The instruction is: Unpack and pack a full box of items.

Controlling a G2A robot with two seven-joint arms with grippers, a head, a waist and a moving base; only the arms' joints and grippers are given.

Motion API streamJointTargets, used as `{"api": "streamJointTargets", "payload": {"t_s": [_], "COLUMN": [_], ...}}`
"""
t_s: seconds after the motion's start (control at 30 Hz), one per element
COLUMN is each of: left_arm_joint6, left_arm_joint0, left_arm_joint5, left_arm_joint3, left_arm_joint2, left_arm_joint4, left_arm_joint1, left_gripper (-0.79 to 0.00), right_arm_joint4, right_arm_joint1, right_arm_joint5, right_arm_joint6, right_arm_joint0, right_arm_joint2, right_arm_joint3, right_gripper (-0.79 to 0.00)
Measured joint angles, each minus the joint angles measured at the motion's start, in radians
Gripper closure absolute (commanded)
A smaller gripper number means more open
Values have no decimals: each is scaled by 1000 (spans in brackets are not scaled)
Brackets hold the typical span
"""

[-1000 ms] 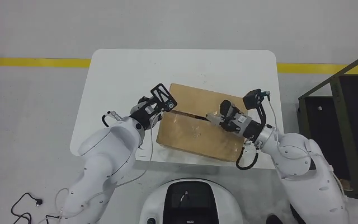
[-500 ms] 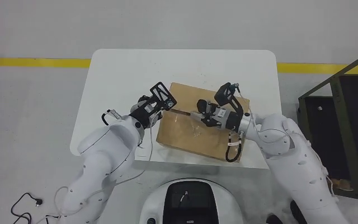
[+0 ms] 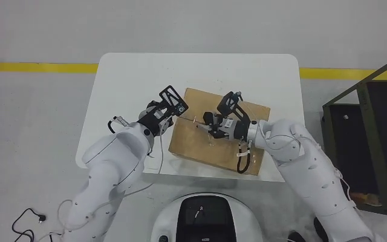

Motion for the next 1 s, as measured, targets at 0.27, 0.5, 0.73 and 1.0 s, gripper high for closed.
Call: {"api": "streamJointTargets", "payload": {"t_s": [0.27,0.5,0.73,1.0], "left_arm_joint6": [6,5,5,5], "left_arm_joint0": [-3,-5,-4,-1], "left_arm_joint5": [0,2,-1,2], "left_arm_joint3": [2,2,1,2], "left_arm_joint2": [3,3,3,3], "left_arm_joint4": [0,0,-1,3], "left_arm_joint1": [2,3,5,7], "left_gripper": [0,0,0,0], "right_arm_joint4": [19,33,43,77], "right_arm_joint1": [-5,-10,-14,-13], "right_arm_joint5": [-33,-48,-70,-65], "right_arm_joint6": [-3,1,-8,-21], "right_arm_joint0": [13,37,55,50], "right_arm_joint2": [-22,-37,-49,-34], "right_arm_joint3": [32,65,74,69], "right_gripper": [-268,0,0,0]}}
